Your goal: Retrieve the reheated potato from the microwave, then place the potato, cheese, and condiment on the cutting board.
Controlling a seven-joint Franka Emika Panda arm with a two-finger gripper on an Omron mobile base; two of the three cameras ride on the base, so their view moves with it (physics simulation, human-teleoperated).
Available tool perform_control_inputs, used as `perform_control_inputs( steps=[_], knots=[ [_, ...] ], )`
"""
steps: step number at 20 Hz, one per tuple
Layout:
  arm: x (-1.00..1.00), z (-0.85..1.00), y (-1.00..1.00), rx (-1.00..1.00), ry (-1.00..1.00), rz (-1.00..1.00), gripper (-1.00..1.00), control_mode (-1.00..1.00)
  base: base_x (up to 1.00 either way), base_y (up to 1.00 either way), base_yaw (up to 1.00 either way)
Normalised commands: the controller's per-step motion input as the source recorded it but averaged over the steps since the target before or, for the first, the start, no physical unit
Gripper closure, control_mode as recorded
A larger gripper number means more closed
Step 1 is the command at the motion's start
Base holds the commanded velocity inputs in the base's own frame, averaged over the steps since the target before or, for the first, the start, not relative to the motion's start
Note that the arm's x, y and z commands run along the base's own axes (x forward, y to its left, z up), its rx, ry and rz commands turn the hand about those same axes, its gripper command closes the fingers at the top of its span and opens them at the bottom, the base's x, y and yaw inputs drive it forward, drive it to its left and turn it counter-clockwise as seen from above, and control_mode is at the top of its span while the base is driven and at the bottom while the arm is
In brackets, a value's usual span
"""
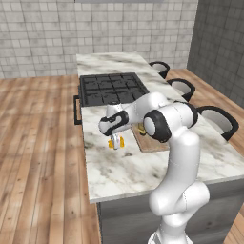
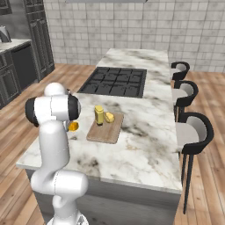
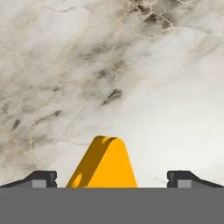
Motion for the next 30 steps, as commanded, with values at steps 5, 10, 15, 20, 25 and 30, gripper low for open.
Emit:
perform_control_inputs(
  steps=[5, 10, 15, 20, 25, 30],
  knots=[
    [-0.15, -0.32, -0.09, -0.04, 0.00, 0.01, 1.00, -1.00, 0.00, 0.00, 0.00],
    [-0.31, -0.36, -0.13, -0.01, 0.00, 0.01, 1.00, -1.00, 0.00, 0.00, 0.00],
    [-0.16, -0.24, -0.16, 0.00, 0.00, 0.00, 1.00, -1.00, 0.00, 0.00, 0.00],
    [-0.02, 0.01, -0.14, 0.00, 0.02, 0.00, 1.00, -1.00, 0.00, 0.00, 0.00],
    [-0.20, 0.14, -0.26, 0.00, 0.07, 0.00, 1.00, -1.00, 0.00, 0.00, 0.00],
    [-0.23, 0.04, -0.46, 0.00, 0.05, 0.01, 1.00, -1.00, 0.00, 0.00, 0.00]
  ],
)
